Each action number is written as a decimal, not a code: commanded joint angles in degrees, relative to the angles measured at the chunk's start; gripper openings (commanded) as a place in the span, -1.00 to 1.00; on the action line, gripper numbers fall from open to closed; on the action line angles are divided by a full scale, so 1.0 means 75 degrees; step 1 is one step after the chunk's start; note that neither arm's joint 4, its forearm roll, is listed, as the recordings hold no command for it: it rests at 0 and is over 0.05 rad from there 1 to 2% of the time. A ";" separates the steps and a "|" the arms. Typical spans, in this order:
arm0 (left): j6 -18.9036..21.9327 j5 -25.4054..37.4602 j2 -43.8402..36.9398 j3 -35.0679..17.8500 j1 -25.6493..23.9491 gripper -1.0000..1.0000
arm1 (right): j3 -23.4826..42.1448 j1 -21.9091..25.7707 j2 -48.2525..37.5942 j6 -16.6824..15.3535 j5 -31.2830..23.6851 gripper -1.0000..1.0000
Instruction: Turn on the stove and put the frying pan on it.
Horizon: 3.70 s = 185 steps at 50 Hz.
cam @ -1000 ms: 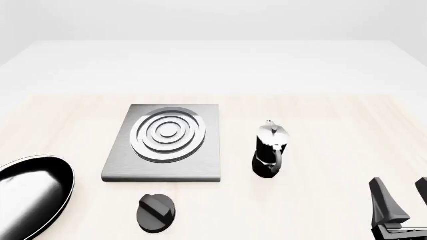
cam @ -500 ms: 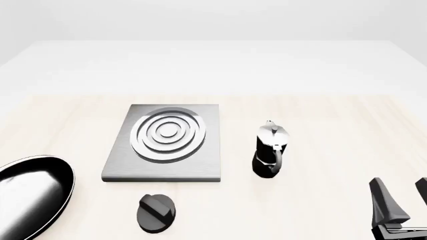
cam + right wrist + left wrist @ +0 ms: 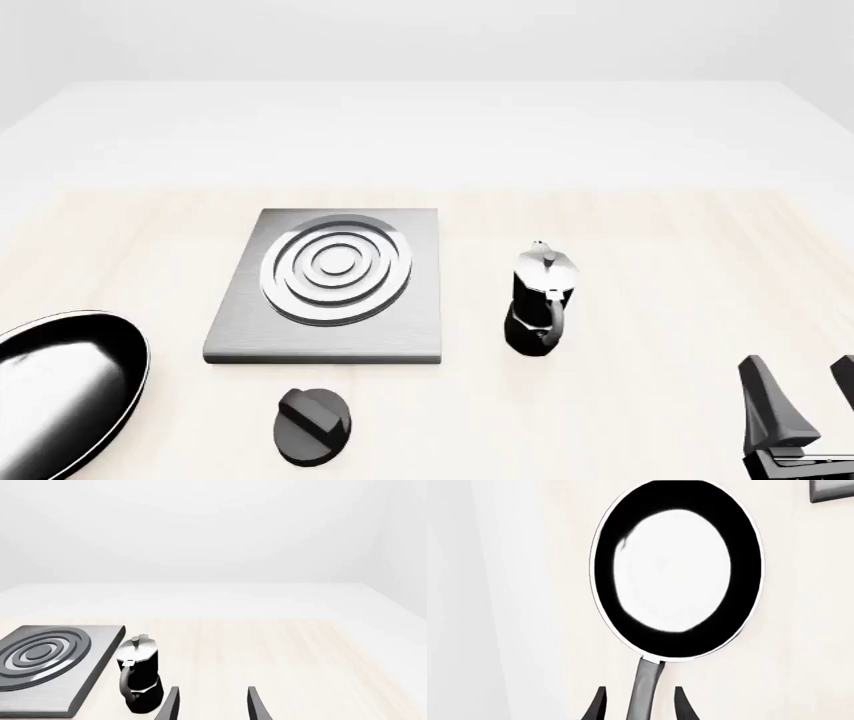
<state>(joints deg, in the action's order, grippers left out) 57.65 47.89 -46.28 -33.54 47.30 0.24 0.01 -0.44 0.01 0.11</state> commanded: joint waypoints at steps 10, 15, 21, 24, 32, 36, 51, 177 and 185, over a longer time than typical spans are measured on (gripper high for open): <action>0.0130 -0.0583 -0.0489 0.0339 0.0293 1.00 | 0.0000 0.0001 0.0000 0.0000 0.0000 1.00; 0.0144 -0.0743 -0.0594 0.0453 0.0344 1.00 | 0.0000 0.0000 0.0000 0.0000 0.0000 1.00; 0.0302 -0.1005 -0.0835 0.0542 0.0528 1.00 | 0.0000 -0.0001 0.0002 0.0000 0.0000 1.00; 0.0330 -0.1075 -0.0910 0.0587 0.0571 1.00 | 0.0000 0.0000 -0.0001 0.0000 0.0000 1.00; 0.0457 -0.1252 -0.1118 0.0623 0.0733 1.00 | 0.0000 -0.0001 0.0000 0.0000 0.0000 1.00; 0.0502 -0.1333 -0.1218 0.0630 0.0788 1.00 | 0.0000 -0.0003 -0.0001 0.0004 0.0000 1.00; 0.0703 -0.1367 -0.1415 0.0543 0.1000 1.00 | 0.0000 -0.0001 -0.0001 0.0002 0.0000 1.00; 0.1597 -0.3819 -0.3298 0.1551 0.1030 -1.00 | 0.0000 -0.0001 0.0001 0.0000 0.0000 1.00; 0.1553 -0.2835 -0.2728 0.0828 0.0874 -1.00 | 0.0000 0.0000 -0.0001 -0.0001 0.0000 1.00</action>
<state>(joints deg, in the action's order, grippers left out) 70.72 20.97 -70.95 -22.63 56.98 0.24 0.01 -0.44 0.01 0.11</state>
